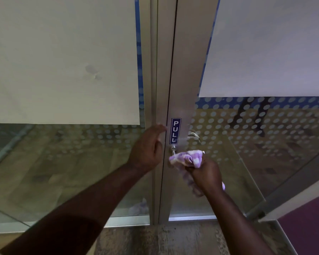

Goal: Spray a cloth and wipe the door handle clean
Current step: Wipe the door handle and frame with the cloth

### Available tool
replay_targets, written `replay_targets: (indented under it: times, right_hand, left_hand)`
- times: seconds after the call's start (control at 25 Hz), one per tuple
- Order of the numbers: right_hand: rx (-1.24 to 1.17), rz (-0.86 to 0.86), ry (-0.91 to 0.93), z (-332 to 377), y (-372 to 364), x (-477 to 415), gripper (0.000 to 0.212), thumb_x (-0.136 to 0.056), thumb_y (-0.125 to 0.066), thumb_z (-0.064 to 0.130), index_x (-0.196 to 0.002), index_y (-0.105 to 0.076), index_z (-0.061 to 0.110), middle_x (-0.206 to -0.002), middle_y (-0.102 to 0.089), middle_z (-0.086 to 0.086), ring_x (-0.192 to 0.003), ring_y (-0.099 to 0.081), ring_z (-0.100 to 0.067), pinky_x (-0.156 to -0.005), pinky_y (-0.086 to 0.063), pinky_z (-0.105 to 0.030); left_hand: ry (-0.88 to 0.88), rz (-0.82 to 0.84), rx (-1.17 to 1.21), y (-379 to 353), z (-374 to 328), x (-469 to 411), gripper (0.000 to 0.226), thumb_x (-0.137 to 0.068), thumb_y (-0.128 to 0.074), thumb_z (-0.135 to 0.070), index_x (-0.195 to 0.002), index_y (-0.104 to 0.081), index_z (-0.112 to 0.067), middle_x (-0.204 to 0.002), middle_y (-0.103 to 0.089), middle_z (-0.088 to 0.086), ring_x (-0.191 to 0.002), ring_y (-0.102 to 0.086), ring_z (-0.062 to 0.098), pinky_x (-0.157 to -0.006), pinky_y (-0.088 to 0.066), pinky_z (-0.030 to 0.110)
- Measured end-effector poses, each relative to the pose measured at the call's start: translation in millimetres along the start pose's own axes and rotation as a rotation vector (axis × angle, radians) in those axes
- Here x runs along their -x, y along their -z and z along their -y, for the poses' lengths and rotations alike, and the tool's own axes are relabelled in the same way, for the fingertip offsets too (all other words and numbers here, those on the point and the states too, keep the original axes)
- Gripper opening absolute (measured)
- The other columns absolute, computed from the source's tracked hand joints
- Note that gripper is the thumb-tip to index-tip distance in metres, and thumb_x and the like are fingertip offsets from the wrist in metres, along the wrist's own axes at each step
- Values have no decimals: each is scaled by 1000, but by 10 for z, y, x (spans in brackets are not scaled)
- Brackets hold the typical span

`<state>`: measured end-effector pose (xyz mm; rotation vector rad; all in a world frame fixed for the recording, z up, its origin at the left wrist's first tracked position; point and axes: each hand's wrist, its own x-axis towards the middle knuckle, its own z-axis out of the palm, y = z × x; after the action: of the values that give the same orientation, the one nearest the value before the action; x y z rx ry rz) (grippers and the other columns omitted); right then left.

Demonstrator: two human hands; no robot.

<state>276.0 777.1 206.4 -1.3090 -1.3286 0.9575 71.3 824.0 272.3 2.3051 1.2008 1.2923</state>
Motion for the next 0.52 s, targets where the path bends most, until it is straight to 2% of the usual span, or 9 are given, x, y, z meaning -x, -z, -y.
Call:
replay_targets:
  times: [0.04, 0.12, 0.24, 0.32, 0.36, 0.4, 0.44, 0.48, 0.52]
  right_hand:
    - [-311, 25, 201, -4, -101, -110, 88, -21, -81, 79, -68, -56, 10, -53, -54, 2, -57, -51, -26, -62, -38, -39]
    - [-787, 121, 270, 27, -193, -386, 93, -3, -78, 64, -63, -37, 5, -54, -31, -3, -65, -36, -20, -66, -17, -38]
    - [-916, 374, 263, 113, -203, -714, 92, -8, -84, 58, -65, -35, 5, -64, -27, -3, -68, -25, -20, -68, -13, -38]
    - [-798, 320, 264, 160, -218, -734, 80, -23, -85, 58, -74, -47, 10, -74, -33, -1, -73, -18, -22, -72, -10, -37]
    - [-584, 220, 290, 191, -203, -739, 67, -32, -85, 59, -77, -54, 21, -77, -35, 2, -76, -20, -22, -72, -12, -36]
    - [-240, 161, 354, 125, -249, -785, 54, -43, -84, 59, -79, -55, 30, -78, -39, 1, -78, -27, -19, -74, -18, -34]
    - [296, 47, 389, -9, -305, -854, 42, -59, -82, 57, -80, -55, 33, -78, -47, 4, -79, -40, -10, -78, -26, -31]
    - [817, -103, 272, -43, -332, -850, 29, -74, -74, 53, -84, -57, 32, -79, -56, 9, -81, -53, -7, -82, -34, -31]
    - [1082, -190, 158, -5, -369, -833, 21, -83, -67, 48, -89, -59, 30, -85, -64, 10, -83, -64, -12, -85, -39, -37]
  left_hand:
    - [-101, -18, -14, 122, -22, -201, 49, -94, -51, 6, -142, -60, -1, -149, -59, 17, -144, -51, 27, -123, -37, 29]
    - [-274, -44, -76, 335, -85, -609, 53, -95, -52, 14, -147, -54, 4, -158, -49, 22, -153, -41, 33, -128, -32, 33]
    - [-481, -66, -196, 493, -167, -1112, 55, -93, -52, 18, -147, -52, 8, -160, -43, 30, -153, -35, 47, -126, -34, 56]
    - [-589, -53, -251, 527, -203, -1310, 51, -94, -50, 14, -145, -54, 9, -158, -43, 33, -151, -35, 52, -126, -31, 63]
    - [-624, -51, -271, 521, -205, -1366, 49, -95, -49, 12, -144, -55, 8, -158, -44, 34, -151, -35, 53, -126, -28, 64]
    - [-644, -51, -287, 507, -199, -1398, 49, -96, -49, 11, -144, -55, 8, -158, -43, 34, -151, -35, 54, -127, -26, 64]
    - [-653, -52, -299, 490, -186, -1416, 49, -96, -50, 11, -144, -55, 7, -158, -43, 34, -151, -35, 54, -128, -24, 64]
    - [-653, -55, -304, 474, -174, -1423, 49, -95, -51, 11, -145, -55, 7, -158, -42, 34, -151, -35, 54, -128, -22, 62]
    - [-648, -59, -306, 461, -159, -1428, 50, -95, -51, 10, -145, -55, 7, -158, -42, 34, -151, -34, 54, -129, -20, 61]
